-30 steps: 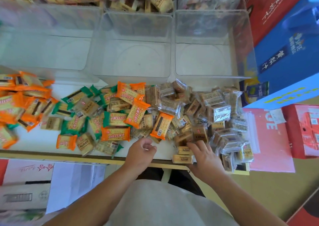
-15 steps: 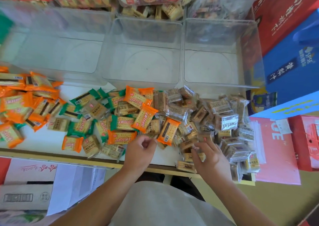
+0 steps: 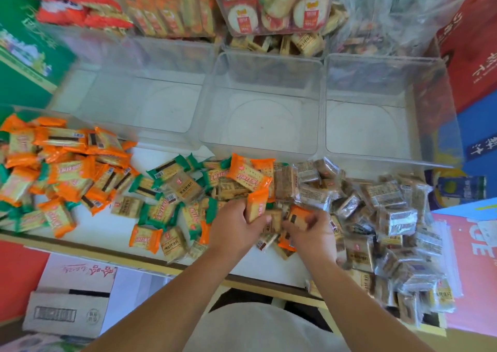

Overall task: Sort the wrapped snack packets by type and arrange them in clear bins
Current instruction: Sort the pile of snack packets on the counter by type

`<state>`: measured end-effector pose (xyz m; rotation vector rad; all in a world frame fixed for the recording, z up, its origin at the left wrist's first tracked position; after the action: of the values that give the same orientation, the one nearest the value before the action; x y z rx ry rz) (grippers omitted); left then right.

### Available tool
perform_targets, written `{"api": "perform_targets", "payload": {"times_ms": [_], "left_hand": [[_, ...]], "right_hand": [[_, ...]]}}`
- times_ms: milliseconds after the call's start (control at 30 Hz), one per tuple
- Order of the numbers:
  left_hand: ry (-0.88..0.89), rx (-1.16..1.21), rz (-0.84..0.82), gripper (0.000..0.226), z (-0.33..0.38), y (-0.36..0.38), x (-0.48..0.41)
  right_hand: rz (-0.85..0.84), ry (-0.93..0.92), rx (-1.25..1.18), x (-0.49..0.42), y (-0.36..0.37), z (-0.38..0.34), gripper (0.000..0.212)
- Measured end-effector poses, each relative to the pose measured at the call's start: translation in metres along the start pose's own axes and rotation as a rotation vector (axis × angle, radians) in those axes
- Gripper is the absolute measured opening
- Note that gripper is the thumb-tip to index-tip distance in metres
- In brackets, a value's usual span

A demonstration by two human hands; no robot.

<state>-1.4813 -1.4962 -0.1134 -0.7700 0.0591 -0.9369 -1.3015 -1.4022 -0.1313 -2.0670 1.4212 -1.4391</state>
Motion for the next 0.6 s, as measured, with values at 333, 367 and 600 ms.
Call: {"api": "perform_targets", "payload": {"times_ms": [333,367,600], "left_hand": [[-0.119,-0.171,-0.110,0.030,0.011,-0.027,-0.070],[-0.100,-0.179,-0.091,0.031,0.014,-0.028,-0.073],[-0.242,0.083,-0.153,0.090,0.003,-0.039,-0.093]], "right_hand": [[0.063,-0.201,-0.213,0.045,-0.045,-0.024,0.036],[0.062,-0.216,-0.228,0.046,-0.047,-0.034,0.036],[-0.023,-0.260,-0.240,0.019,-0.038,-0.089,0.035]]}}
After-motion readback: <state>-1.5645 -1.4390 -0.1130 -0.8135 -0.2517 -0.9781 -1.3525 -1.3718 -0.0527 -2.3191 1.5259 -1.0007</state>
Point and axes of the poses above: each hand's wrist, its own x-axis away from the middle knuckle, its own y-axis out of the palm, z = x × y, the point moved 4 cm from there along -x, towards the middle knuckle, and after that the axes turned 7 degrees about x, right-handed, at the moved point
